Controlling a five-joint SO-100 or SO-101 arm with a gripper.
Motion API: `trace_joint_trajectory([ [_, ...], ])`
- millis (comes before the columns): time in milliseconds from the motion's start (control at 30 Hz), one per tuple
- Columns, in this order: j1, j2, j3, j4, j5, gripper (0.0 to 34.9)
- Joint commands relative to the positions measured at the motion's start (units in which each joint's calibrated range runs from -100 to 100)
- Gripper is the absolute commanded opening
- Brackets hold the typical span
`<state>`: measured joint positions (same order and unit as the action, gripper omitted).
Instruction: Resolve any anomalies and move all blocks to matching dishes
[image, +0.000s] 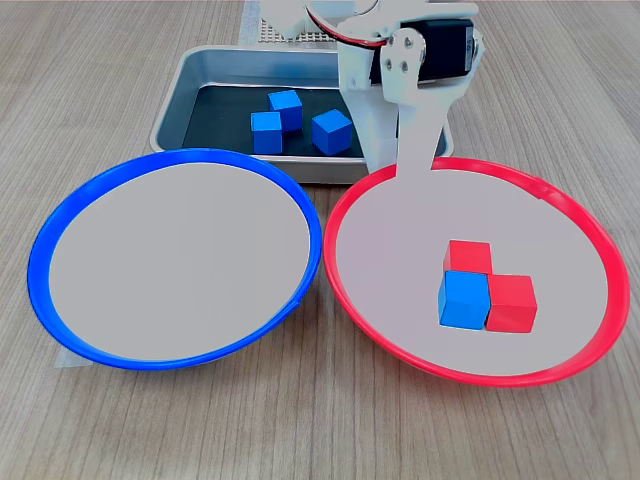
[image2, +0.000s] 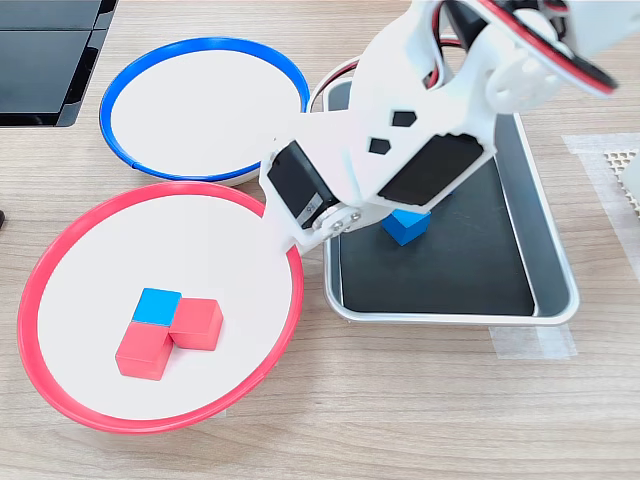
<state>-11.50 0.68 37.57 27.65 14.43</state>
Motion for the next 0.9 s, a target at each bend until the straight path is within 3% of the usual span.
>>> trace_joint_trajectory([
  [0, 1.4, -3.8, 1.0, 1.3, 1.0, 2.7],
  [367, 4.7, -16.4, -1.4, 18.4, 6.1, 10.2],
  [433, 4.8, -18.4, -2.3, 20.5, 6.7, 10.1],
  [600, 4.0, -16.0, -9.6, 15.2, 1.7, 11.2],
  [733, 2.8, -6.7, -16.7, 16.2, -2.2, 15.7],
  [867, 2.0, 4.0, -25.2, 18.0, -4.4, 16.6],
])
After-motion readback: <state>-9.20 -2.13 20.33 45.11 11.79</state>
